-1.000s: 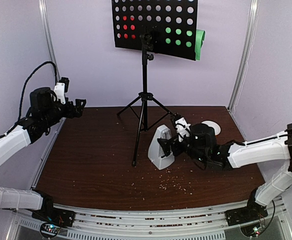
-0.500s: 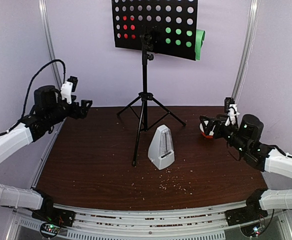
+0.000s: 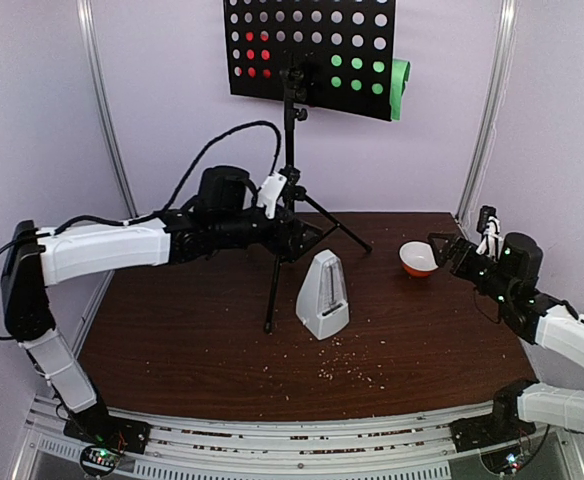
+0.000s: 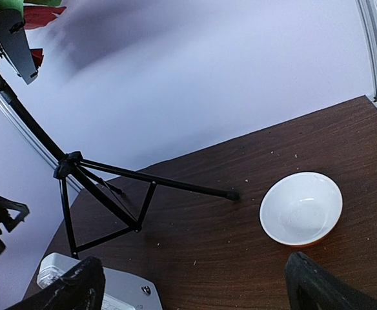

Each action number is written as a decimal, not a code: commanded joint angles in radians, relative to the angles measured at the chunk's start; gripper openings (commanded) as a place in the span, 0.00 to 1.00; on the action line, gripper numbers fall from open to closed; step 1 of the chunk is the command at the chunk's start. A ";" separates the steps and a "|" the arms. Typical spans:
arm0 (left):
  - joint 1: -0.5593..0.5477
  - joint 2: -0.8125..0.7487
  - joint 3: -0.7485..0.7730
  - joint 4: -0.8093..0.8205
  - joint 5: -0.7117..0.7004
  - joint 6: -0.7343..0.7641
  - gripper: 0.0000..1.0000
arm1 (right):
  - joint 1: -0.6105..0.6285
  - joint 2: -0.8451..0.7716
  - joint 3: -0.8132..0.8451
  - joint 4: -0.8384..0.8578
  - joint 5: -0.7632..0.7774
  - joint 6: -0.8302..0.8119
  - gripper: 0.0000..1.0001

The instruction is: Pack up the instrument practice props

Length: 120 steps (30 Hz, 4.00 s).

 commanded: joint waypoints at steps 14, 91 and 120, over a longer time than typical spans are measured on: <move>-0.053 0.237 0.169 -0.102 0.039 0.068 0.84 | -0.008 0.025 -0.054 0.102 -0.069 0.065 1.00; -0.290 0.156 -0.227 0.089 -0.147 -0.199 0.98 | 0.399 0.473 -0.003 -0.071 0.016 0.237 0.61; -0.291 0.152 -0.299 0.278 0.074 -0.255 0.98 | 0.400 0.712 0.183 0.085 0.016 0.200 0.61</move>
